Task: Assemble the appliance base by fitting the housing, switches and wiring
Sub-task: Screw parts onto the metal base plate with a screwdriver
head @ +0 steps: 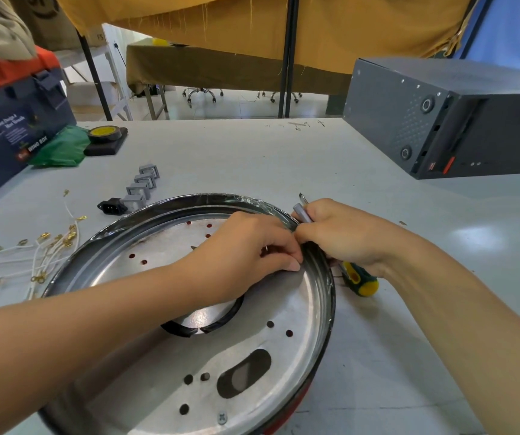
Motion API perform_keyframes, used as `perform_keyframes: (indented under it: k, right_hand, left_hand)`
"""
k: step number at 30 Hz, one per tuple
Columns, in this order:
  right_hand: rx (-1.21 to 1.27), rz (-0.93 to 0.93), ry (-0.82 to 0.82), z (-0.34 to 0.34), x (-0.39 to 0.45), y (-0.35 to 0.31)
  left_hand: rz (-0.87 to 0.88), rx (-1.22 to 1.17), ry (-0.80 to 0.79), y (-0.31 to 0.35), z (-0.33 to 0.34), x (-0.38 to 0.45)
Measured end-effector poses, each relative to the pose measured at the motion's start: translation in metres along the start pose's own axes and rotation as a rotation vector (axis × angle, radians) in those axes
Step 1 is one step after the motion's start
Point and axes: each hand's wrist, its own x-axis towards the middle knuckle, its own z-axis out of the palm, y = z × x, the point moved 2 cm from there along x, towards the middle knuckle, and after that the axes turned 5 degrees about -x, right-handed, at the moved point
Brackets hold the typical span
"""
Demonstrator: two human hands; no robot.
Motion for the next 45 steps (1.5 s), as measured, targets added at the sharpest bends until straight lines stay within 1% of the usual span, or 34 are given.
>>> perform_keyframes:
  k: [3, 6, 10, 16, 21, 26, 37, 42, 45]
  right_hand:
    - [0.007, -0.004, -0.001, 0.0004, -0.0014, -0.0001]
    - [0.004, -0.006, 0.001, 0.0005, -0.002, 0.0004]
    - [0.004, -0.015, 0.003, 0.0016, -0.0012, 0.0015]
    - [-0.062, -0.04, 0.052, 0.002, -0.0014, -0.0002]
    - [-0.042, -0.031, 0.049, 0.0023, -0.0022, -0.0001]
    - [0.05, -0.028, -0.002, 0.0019, -0.0046, -0.0005]
    - [0.024, -0.036, 0.038, 0.0026, -0.0042, 0.0014]
    - [0.048, -0.05, 0.05, 0.0019, -0.0056, 0.0028]
    - [0.101, -0.04, 0.032, 0.0021, -0.0044, 0.005]
  left_hand:
    - [0.055, 0.069, 0.025, 0.001, 0.0023, -0.0018]
    - [0.06, 0.077, 0.02, 0.0018, 0.0021, -0.0017]
    - [0.01, 0.022, -0.004, 0.0, -0.0011, 0.0007]
    - [-0.11, -0.107, 0.048, -0.0022, 0.0001, 0.0003]
    - [-0.117, -0.119, 0.061, -0.0034, 0.0004, 0.0001]
    - [-0.053, -0.066, 0.015, -0.0017, 0.0003, 0.0011]
    - [0.146, 0.149, -0.047, 0.0053, -0.0013, 0.0022]
    - [0.18, 0.233, -0.098, 0.0037, -0.0001, 0.0072]
    - [0.182, 0.197, -0.089, 0.0035, 0.0002, 0.0075]
